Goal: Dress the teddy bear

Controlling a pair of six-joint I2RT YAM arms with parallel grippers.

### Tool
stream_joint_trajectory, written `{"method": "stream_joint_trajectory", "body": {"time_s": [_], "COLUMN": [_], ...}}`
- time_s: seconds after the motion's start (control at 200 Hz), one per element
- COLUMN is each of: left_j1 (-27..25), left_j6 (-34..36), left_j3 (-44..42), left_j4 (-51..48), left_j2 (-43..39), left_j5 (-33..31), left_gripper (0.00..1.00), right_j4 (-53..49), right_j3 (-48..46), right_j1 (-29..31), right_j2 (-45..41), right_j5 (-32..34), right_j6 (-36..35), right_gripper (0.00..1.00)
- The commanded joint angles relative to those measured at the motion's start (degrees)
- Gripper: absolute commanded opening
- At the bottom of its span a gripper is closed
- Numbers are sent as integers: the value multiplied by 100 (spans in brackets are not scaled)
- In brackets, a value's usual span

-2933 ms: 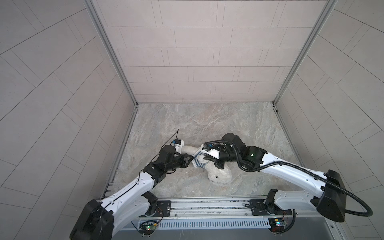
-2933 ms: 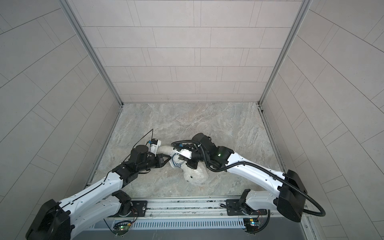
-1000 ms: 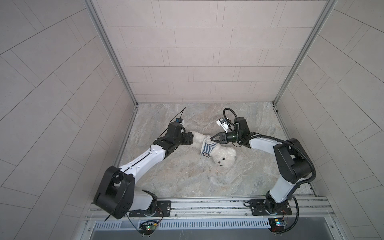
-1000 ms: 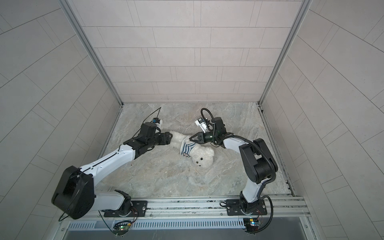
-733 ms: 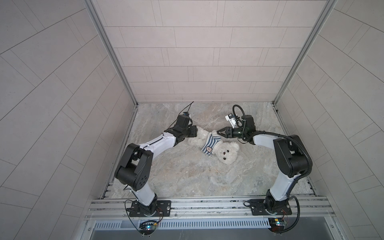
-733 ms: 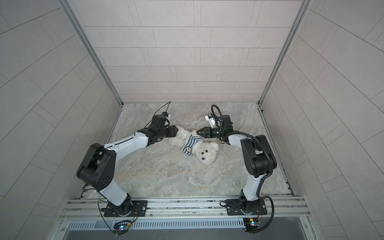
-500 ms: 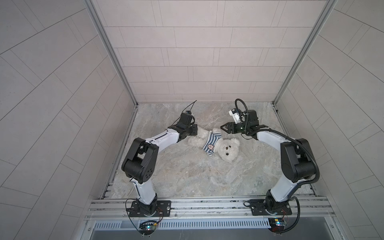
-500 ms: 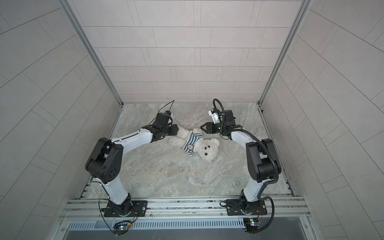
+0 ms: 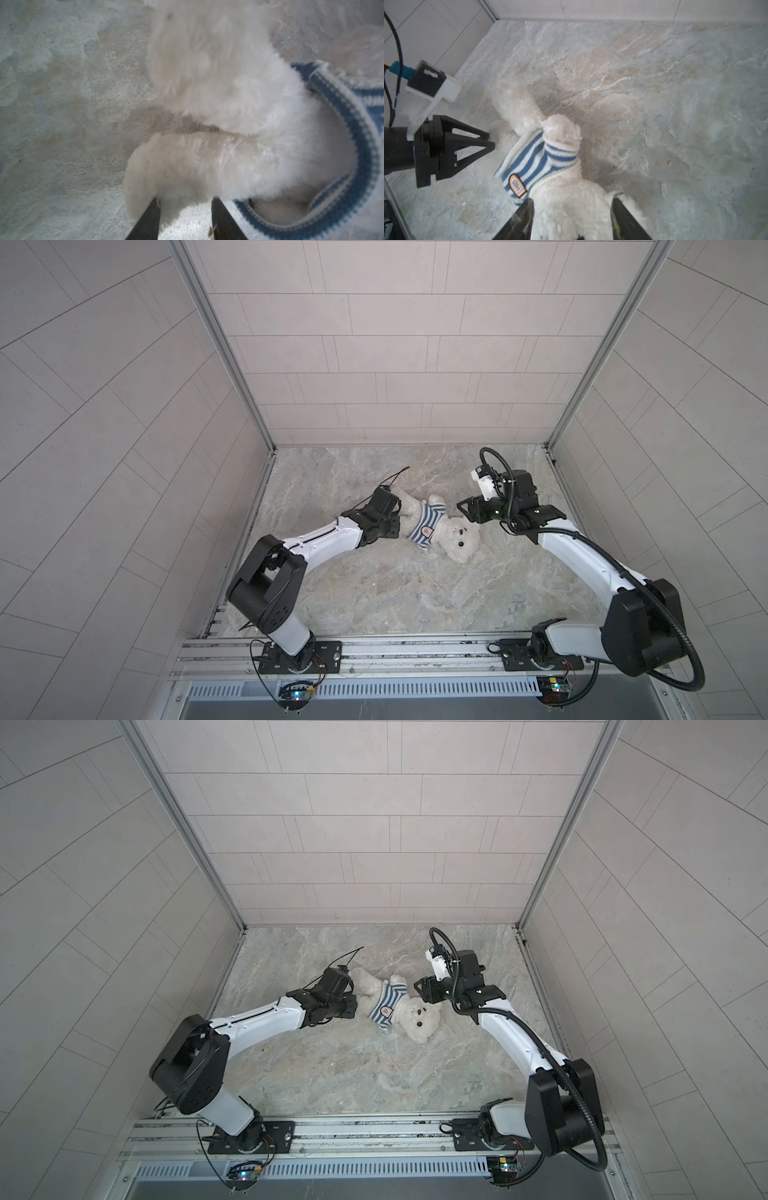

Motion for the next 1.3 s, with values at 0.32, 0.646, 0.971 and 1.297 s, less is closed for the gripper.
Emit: {"method": "stream_joint_trajectory", "body": {"time_s": [0.32, 0.646, 0.971, 1.297], "left_j1": [137, 158, -520, -746], "left_j6": [847, 497, -1090, -1115], "left_j3": [832, 532, -426, -218], "left_j4": [-814, -237, 1112, 22], "left_j2": [66, 520, -78, -982], "left_j5": [1056, 1901, 2703, 2548], "left_gripper": [79, 85, 81, 82], "right_j4": [-800, -1123, -668, -53], "right_j3": [-714, -964, -1831, -2315], "right_j1": [672, 837, 846, 679], "right_j2": [-1441, -1962, -2321, -2002], "right_j5": [263, 398, 451, 641], "right_j6": [374, 536, 1171, 1430], "right_gripper": [62, 63, 64, 64]}}
